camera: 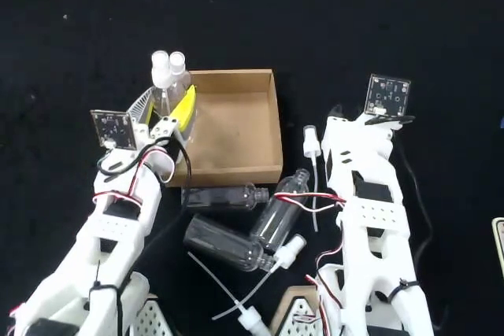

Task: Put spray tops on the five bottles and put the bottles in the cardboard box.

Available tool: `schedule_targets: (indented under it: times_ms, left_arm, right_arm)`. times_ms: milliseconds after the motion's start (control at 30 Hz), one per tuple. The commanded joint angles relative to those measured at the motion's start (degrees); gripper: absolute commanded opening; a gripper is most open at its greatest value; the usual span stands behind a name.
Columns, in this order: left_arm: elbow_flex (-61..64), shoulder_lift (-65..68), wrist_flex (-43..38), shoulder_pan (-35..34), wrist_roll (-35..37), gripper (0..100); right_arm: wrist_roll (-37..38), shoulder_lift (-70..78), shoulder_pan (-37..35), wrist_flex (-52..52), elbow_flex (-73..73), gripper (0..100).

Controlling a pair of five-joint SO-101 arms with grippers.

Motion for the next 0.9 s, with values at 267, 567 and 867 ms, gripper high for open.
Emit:
schedule_targets:
  times_ms: [267,567,867]
  left_arm:
    - [-1.2,16.0,-19.7,0.3,-0.1,14]
    - [-1.1,25.8,-27.8,0.4,-0.1,14]
    - [-2.2,29.2,-27.8,0.4,-0.1,14]
  right_arm:
    - [0.5,0.3,-0.4,-1.6,-0.5,10.0]
    - [0.5,0.3,-0.4,-1.6,-0.5,10.0]
    - [0.5,0.3,-0.4,-1.6,-0.5,10.0]
